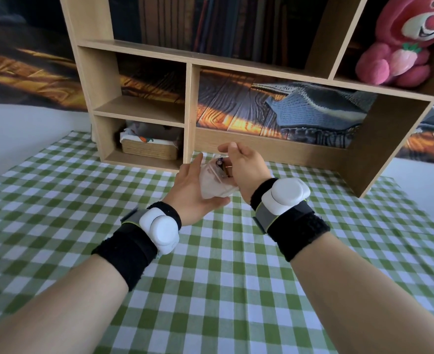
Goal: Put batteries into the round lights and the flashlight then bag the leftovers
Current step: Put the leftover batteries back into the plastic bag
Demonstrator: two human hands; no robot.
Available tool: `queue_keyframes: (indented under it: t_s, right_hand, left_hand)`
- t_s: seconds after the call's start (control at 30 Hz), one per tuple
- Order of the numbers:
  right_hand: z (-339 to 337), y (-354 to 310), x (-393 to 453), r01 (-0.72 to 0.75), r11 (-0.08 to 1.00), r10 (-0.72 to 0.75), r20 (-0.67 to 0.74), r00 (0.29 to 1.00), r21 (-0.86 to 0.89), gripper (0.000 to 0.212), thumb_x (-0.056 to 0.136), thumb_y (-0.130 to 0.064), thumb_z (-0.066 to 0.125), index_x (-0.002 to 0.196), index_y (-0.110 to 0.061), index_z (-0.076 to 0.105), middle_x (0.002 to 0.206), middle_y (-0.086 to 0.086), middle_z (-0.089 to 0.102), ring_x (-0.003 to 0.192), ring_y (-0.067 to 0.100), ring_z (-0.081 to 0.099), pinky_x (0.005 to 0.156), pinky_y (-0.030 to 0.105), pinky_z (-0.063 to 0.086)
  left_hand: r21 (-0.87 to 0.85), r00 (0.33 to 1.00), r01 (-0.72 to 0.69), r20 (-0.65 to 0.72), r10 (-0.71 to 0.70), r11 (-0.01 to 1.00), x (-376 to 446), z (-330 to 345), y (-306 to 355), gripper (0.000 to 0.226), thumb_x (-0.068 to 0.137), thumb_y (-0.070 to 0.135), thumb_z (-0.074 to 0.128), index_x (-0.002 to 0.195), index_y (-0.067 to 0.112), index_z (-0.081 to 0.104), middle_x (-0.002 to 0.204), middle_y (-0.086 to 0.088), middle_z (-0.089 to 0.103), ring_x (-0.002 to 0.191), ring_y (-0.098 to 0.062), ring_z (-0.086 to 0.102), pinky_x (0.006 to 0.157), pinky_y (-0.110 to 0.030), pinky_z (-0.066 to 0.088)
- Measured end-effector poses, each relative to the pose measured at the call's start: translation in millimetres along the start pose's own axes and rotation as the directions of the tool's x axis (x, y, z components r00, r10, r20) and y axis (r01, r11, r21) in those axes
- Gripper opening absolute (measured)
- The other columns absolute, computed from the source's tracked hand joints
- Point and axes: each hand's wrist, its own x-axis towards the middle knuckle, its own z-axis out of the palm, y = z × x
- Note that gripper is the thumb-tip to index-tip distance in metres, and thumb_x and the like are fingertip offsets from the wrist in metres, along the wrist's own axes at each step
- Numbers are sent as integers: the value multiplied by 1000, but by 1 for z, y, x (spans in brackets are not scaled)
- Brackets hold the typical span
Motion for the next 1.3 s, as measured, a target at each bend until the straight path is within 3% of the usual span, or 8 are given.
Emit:
queue_keyframes:
  t_s: [0.23, 0.4, 0.53, 0.7, 0.9, 1.07, 1.17, 1.3]
  right_hand:
    - [-16, -2, -8, -17, 984, 17, 5, 1000, 180, 29, 104, -28, 42, 108, -11, 65, 94, 11, 74, 93, 24, 72, 88, 38, 58]
    - [-31, 5, -23, 130, 978, -130, 13, 991, -161, 29, 93, -47, 59, 99, -20, 69, 93, -4, 71, 89, 13, 66, 83, 34, 54]
    - [-29, 15, -35, 32, 990, -22, 72, 997, -138, 28, 90, -50, 61, 92, -24, 71, 91, 2, 73, 86, 20, 69, 86, 44, 57]
    - [-41, 12, -28, 99, 990, -102, -24, 995, -101, 19, 93, -37, 61, 88, -22, 70, 91, 5, 71, 75, 22, 71, 75, 49, 59]
    - [-66, -8, -14, 214, 956, -241, -117, 964, -202, 16, 94, -34, 61, 79, -30, 64, 74, -9, 62, 67, 12, 59, 66, 35, 53]
    - [-81, -21, -13, 288, 936, -314, -109, 943, -202, 13, 96, -24, 61, 88, -15, 66, 57, -18, 49, 46, -5, 45, 49, 9, 33]
    - [-87, -23, -15, 306, 931, -328, -93, 940, -198, 11, 95, -21, 62, 90, -12, 67, 62, -16, 52, 48, -6, 45, 52, 8, 33]
    - [-90, -14, -16, 274, 949, -285, -48, 957, -157, 6, 95, -18, 63, 92, -16, 67, 52, -22, 55, 47, -3, 46, 53, 11, 39]
  left_hand:
    - [7, 1000, 16, 14, -16, 1000, 3, 2, 4, 120, 73, 50, 80, 156, 27, -3, 155, -1, 17, 143, -24, 26, 115, -41, 33]
    - [-12, 996, -12, -88, 11, 1000, 6, -1, 15, 99, 70, 47, 81, 148, 30, 23, 135, -1, 30, 132, -26, 35, 105, -43, 41]
    - [32, 993, 9, -117, -5, 999, 13, -4, 23, 112, 55, 64, 79, 147, 36, 23, 130, -3, 35, 124, -24, 38, 102, -47, 43]
    - [48, 993, -41, -106, 46, 998, 18, -10, 33, 106, 51, 64, 79, 141, 41, 27, 126, -3, 39, 119, -25, 37, 92, -40, 40]
    - [-140, 990, -44, -141, 24, 989, 27, -29, 46, 71, 86, 44, 69, 147, 26, 36, 138, 2, 55, 125, -20, 52, 107, -40, 41]
    - [-452, 992, -34, -126, -26, 892, 27, -36, 54, 23, 88, 35, 64, 105, 23, 72, 102, -2, 75, 100, -24, 69, 97, -52, 51]
    - [-544, 995, 11, -74, -61, 839, 25, -38, 58, 12, 91, 24, 66, 89, 23, 77, 95, -1, 77, 95, -25, 70, 97, -51, 52]
    - [-566, 994, 91, -2, -112, 819, 25, -37, 60, 11, 88, 19, 71, 97, 15, 77, 98, -4, 77, 97, -23, 71, 97, -44, 53]
